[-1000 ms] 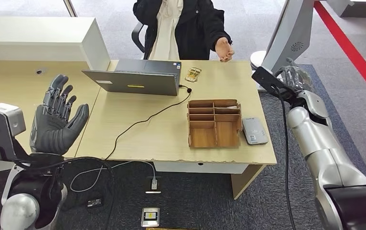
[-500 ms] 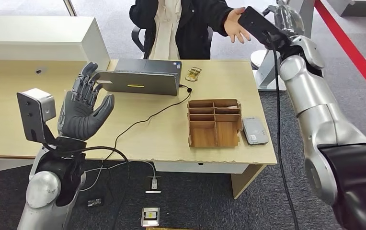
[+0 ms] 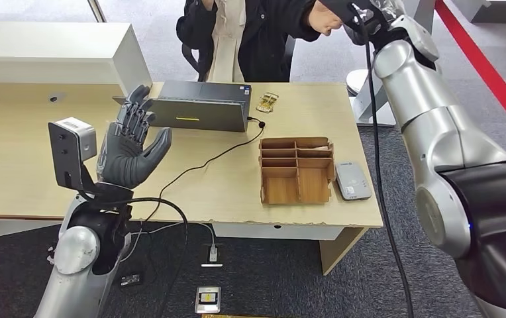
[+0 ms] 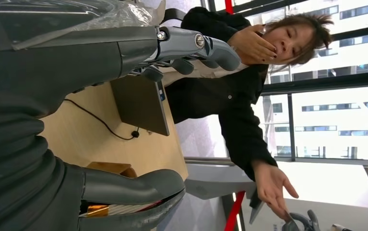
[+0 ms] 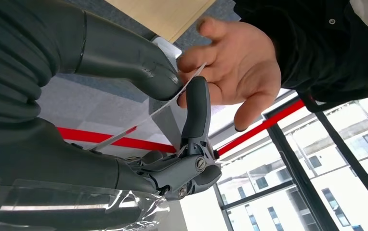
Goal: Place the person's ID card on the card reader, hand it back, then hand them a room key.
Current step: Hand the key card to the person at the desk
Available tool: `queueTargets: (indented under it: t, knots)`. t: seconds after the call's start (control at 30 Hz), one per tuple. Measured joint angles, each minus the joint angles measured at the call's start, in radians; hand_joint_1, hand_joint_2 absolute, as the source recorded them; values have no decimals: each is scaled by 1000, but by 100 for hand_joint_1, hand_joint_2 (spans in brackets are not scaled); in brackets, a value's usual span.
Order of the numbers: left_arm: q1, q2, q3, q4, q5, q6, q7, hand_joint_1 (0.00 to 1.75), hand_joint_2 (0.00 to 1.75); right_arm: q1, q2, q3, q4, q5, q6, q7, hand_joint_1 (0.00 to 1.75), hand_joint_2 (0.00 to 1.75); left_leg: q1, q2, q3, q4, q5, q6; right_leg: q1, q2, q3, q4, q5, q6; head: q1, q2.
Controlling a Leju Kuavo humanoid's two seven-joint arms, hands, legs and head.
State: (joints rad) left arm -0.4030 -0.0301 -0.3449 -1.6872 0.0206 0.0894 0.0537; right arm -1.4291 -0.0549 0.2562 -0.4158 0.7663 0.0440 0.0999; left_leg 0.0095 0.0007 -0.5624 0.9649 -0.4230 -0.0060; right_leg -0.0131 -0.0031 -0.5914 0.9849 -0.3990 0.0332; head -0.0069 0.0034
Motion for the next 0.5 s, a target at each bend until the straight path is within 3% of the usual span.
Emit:
queueTargets:
  t: [0.1, 0.13, 0.23, 0.27, 0.5]
  knots:
    - [-2, -3, 0, 13, -3, 10, -5, 0, 175, -7, 12, 5, 29, 7, 1, 7, 175, 175, 0, 0, 0, 0, 0, 0, 0, 0, 0, 0, 0, 0, 0, 0]
    - [-2, -3, 0, 15, -4, 13, -6, 0, 175, -8, 15, 7, 35, 9, 1, 10, 139, 175, 0, 0, 0, 0, 0, 0, 0, 0, 0, 0, 0, 0, 0, 0]
    - [-1, -4, 1, 20, -6, 20, -6, 0, 175, -8, 21, 9, 50, 10, -1, 14, 10, 175, 0, 0, 0, 0, 0, 0, 0, 0, 0, 0, 0, 0, 0, 0]
    - [1, -4, 1, 20, -7, 22, -6, 0, 175, -8, 22, 9, 54, 10, -3, 14, 2, 175, 0, 0, 0, 0, 0, 0, 0, 0, 0, 0, 0, 0, 0, 0]
    - [17, -10, 2, 20, -14, 29, -6, 0, 175, -8, 31, 12, 76, 17, -33, 0, 0, 175, 0, 0, 0, 0, 0, 0, 0, 0, 0, 0, 0, 0, 0, 0]
